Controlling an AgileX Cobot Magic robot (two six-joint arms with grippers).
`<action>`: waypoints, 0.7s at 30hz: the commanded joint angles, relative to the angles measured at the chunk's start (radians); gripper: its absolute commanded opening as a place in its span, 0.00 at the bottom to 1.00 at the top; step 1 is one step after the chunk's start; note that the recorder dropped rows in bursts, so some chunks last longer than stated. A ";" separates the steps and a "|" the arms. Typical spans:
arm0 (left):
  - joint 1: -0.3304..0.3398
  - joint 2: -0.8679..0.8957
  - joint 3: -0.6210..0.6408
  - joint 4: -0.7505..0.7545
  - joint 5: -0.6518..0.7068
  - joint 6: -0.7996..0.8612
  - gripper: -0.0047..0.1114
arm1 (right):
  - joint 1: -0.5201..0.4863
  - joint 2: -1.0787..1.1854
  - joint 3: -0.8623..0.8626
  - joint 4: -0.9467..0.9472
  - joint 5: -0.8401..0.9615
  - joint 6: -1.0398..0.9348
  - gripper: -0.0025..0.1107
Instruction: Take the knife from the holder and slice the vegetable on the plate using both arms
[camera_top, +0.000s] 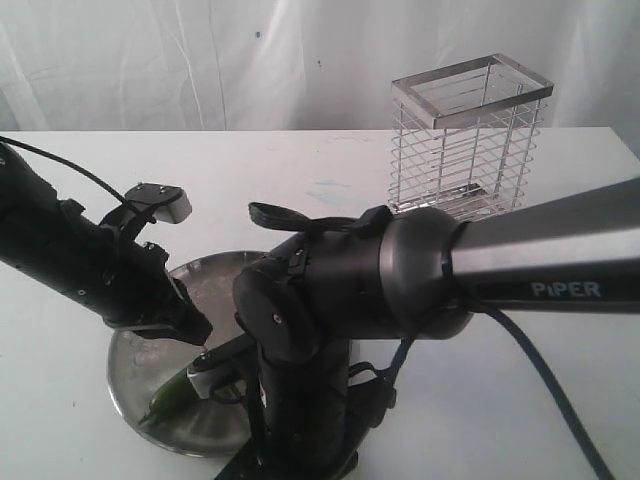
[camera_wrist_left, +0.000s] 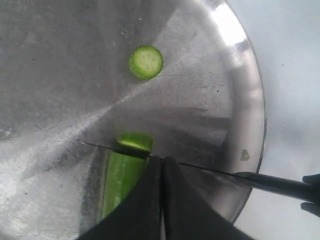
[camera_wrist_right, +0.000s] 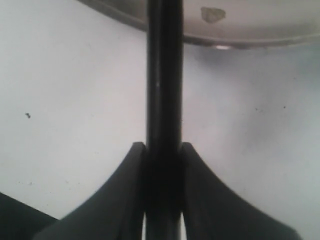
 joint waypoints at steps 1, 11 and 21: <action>-0.001 -0.009 0.013 -0.002 0.017 -0.009 0.07 | 0.004 -0.002 -0.057 -0.036 0.041 -0.015 0.02; -0.001 -0.009 0.013 -0.020 0.014 -0.013 0.26 | 0.004 0.087 -0.138 -0.071 0.109 -0.015 0.02; -0.001 -0.009 0.013 -0.032 0.026 -0.013 0.26 | 0.003 0.131 -0.209 -0.079 0.113 -0.020 0.02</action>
